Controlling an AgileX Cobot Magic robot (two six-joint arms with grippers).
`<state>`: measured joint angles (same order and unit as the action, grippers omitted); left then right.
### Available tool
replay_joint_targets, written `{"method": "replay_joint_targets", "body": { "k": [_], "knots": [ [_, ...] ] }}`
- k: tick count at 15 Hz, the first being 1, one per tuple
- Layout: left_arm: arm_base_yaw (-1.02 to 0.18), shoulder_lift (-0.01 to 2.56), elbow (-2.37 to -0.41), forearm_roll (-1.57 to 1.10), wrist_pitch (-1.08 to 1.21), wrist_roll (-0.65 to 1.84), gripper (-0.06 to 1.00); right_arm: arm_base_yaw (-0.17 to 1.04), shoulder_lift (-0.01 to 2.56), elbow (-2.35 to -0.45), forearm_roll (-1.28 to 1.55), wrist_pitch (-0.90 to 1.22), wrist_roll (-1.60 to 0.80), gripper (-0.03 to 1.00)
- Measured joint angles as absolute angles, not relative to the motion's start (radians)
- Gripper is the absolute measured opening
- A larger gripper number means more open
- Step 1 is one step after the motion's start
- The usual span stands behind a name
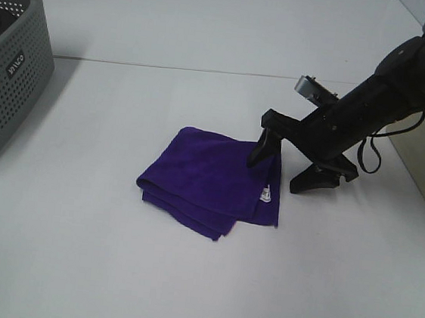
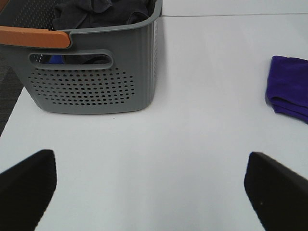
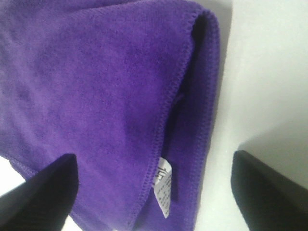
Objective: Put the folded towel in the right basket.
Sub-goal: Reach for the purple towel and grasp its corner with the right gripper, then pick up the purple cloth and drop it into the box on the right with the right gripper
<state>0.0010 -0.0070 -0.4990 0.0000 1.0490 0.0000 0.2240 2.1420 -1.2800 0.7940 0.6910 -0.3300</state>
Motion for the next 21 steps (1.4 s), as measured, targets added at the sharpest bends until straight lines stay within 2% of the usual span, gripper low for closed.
{"method": "replay_joint_targets", "body": {
  "k": [3,6,10,11,13,14,18,21],
  "knots": [
    [0.001,-0.007,-0.499,0.000,1.049,0.000,0.99,0.225,2.150,-1.282,0.800,0.690,-0.329,0.85],
    [0.001,-0.007,-0.499,0.000,1.049,0.000,0.99,0.282,2.175,-1.294,0.828,0.642,-0.299,0.83],
    [0.001,-0.007,-0.499,0.006,1.049,0.000,0.99,0.418,2.214,-1.304,0.930,0.492,-0.293,0.70],
    [0.001,-0.007,-0.499,0.006,1.049,0.000,0.99,0.469,2.229,-1.304,0.947,0.412,-0.293,0.48],
    [0.001,-0.007,-0.499,0.006,1.049,0.000,0.99,0.520,2.245,-1.304,0.957,0.334,-0.290,0.13],
    [0.001,-0.007,-0.499,0.006,1.049,0.000,0.99,0.536,2.246,-1.304,0.959,0.308,-0.286,0.04],
    [0.001,-0.007,-0.499,0.006,1.049,0.000,0.99,0.546,2.234,-1.312,0.953,0.315,-0.286,0.04],
    [0.001,-0.007,-0.499,0.006,1.049,0.000,0.99,0.522,2.199,-1.364,0.886,0.462,-0.286,0.04]
  ]
}}
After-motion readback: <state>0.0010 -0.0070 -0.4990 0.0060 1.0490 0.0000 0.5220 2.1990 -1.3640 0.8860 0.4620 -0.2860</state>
